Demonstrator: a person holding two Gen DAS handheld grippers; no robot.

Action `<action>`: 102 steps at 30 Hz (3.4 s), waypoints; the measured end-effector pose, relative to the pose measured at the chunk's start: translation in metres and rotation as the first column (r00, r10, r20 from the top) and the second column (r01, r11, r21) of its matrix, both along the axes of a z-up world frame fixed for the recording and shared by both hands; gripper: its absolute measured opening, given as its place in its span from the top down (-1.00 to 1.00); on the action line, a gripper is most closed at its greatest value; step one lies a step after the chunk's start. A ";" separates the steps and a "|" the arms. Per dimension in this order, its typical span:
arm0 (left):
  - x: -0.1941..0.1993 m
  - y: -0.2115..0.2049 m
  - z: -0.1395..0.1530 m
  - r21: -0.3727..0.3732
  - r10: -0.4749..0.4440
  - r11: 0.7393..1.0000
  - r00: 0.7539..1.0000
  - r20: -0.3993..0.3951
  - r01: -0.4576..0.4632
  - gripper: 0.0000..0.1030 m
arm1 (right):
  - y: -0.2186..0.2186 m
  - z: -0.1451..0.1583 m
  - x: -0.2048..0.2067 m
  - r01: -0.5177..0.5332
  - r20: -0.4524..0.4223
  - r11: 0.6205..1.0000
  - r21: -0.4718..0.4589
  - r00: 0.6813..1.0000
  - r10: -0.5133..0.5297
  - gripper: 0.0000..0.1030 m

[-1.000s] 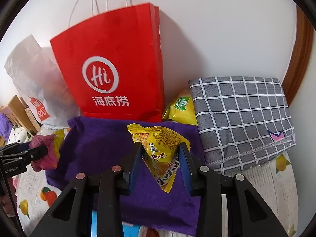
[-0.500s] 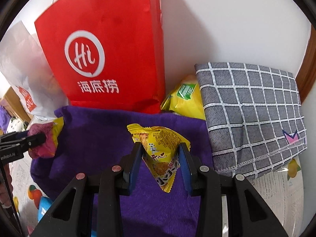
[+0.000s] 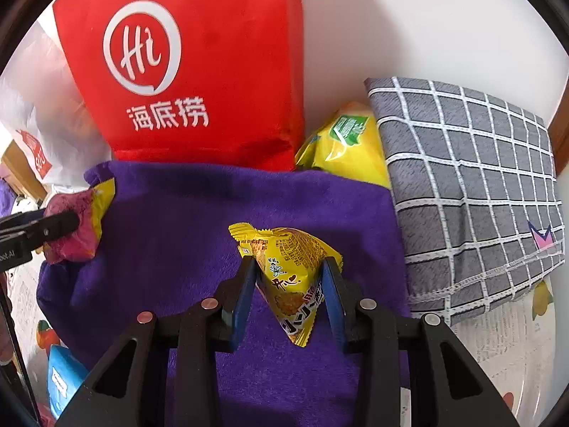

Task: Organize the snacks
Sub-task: 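Open both grippers to drop the pink and yellow bags on the purple towel, then move both grippers back toward the remaining snack pile, then grasp the pink clipped bag with the left gripper while the right grasps the red packet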

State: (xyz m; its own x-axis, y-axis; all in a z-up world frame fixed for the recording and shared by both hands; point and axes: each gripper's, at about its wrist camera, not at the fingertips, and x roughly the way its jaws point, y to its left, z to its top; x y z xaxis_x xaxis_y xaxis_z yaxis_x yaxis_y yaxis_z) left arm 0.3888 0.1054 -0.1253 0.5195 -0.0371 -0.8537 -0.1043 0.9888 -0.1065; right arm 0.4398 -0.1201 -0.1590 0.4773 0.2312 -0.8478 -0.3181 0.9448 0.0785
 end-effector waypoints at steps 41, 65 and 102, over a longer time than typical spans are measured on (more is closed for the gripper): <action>-0.165 -0.032 0.101 -0.007 -0.058 0.998 0.983 0.174 0.061 -0.49 | -0.034 0.116 -0.164 0.096 0.168 0.986 0.138 0.979 -0.119 -0.42; -0.255 -0.028 0.126 -0.015 -0.034 0.999 0.978 0.204 0.038 -0.49 | -0.041 0.136 -0.273 0.091 0.168 0.983 0.157 0.979 -0.118 -0.56; -0.223 -0.001 0.050 -0.085 0.026 0.996 0.999 0.042 -0.022 -0.49 | -0.062 0.009 -0.220 0.168 -0.013 0.984 0.051 0.986 -0.167 -0.01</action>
